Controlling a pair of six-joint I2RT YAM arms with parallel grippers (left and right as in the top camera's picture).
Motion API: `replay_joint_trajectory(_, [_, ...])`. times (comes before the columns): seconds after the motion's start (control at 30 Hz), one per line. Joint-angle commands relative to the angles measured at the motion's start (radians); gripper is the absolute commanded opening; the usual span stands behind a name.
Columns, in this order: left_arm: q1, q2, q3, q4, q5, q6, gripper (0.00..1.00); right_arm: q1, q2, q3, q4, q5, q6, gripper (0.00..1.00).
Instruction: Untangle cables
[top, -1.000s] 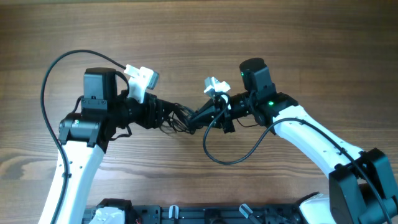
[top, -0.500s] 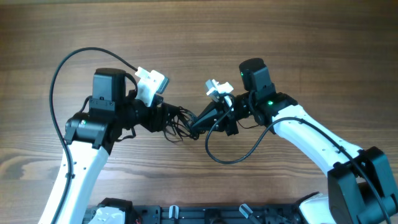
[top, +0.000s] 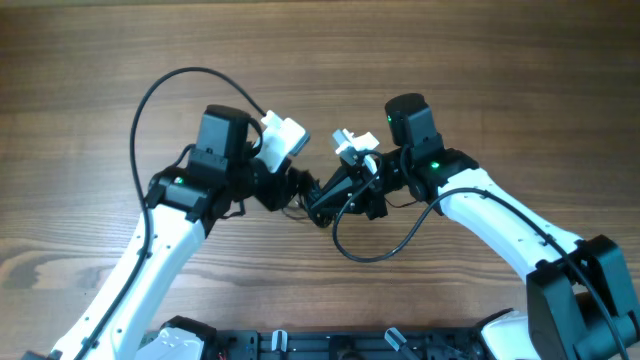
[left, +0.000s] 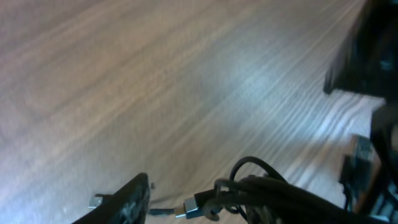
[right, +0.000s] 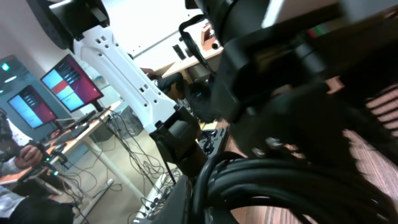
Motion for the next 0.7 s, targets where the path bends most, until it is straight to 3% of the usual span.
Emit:
replay_joint_trajectory(0.0, [0.001,0.032,-0.009,0.154,-0.129,-0.127,0.38,0.005,0.006,0.003,0.006,-0.097,-0.024,0.06])
replay_joint_trajectory(0.07, [0.002,0.032,-0.009,0.214,-0.319,-0.234,0.32,0.005,0.006,0.003,0.005,-0.091,-0.014,0.06])
replay_joint_trajectory(0.1, [0.002,0.032,-0.009,0.235,-0.579,-0.362,0.37,0.005,0.006,0.003,0.006,-0.075,0.005,0.06])
replay_joint_trajectory(0.2, [0.007,0.032,-0.009,0.21,-1.024,-0.563,0.46,0.005,0.006,0.003,0.005,-0.064,0.011,0.06])
replay_joint_trajectory(0.27, [0.027,0.032,-0.009,0.19,-1.15,-0.618,0.52,0.005,0.006,0.003,0.005,-0.065,0.011,0.06])
replay_joint_trajectory(0.33, [0.068,0.032,-0.009,0.181,-1.15,-0.636,0.52,0.005,0.006,0.003,0.007,-0.064,0.025,0.06])
replay_joint_trajectory(0.5, [0.169,0.032,-0.009,0.12,-1.131,-0.84,0.53,0.005,0.006,0.003,0.008,-0.045,0.031,0.06])
replay_joint_trajectory(0.57, [0.209,0.032,-0.009,0.105,-0.96,-0.855,0.56,0.005,0.006,0.003,0.009,0.07,0.108,0.06])
replay_joint_trajectory(0.67, [0.236,0.032,-0.009,0.102,-0.416,-0.64,0.35,0.005,0.006,0.003,0.015,0.259,0.225,0.06])
